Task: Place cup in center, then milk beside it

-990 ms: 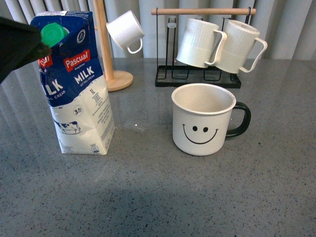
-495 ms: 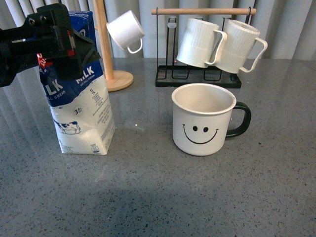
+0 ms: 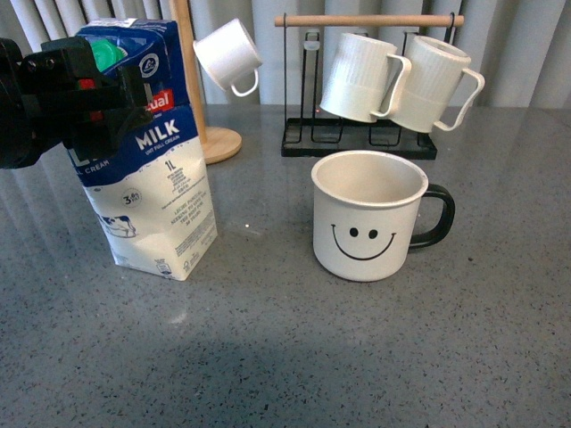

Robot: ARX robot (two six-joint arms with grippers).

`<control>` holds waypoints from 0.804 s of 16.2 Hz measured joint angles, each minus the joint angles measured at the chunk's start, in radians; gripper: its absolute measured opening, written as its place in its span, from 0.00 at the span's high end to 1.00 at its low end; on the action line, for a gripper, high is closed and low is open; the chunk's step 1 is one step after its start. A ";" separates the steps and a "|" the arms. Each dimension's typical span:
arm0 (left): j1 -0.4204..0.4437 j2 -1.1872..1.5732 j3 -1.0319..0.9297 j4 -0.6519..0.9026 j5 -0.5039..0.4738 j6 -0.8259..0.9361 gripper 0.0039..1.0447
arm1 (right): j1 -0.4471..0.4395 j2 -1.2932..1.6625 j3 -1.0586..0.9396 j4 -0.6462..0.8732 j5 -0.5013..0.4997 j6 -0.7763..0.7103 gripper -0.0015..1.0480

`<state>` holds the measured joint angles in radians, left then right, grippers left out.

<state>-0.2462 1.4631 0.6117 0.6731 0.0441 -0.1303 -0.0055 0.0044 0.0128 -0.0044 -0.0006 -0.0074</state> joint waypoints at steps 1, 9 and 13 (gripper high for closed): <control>-0.005 -0.002 0.000 -0.008 -0.008 0.006 0.85 | 0.000 0.000 0.000 0.000 0.000 0.000 0.06; -0.187 -0.126 -0.038 0.011 -0.254 -0.037 0.98 | 0.000 0.000 0.000 0.000 0.000 0.000 0.06; -0.309 0.033 0.043 0.053 -0.476 -0.100 0.98 | 0.000 0.000 0.000 0.000 0.000 0.000 0.06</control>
<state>-0.5556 1.4963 0.6548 0.7258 -0.4320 -0.2298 -0.0055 0.0044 0.0132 -0.0048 -0.0006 -0.0074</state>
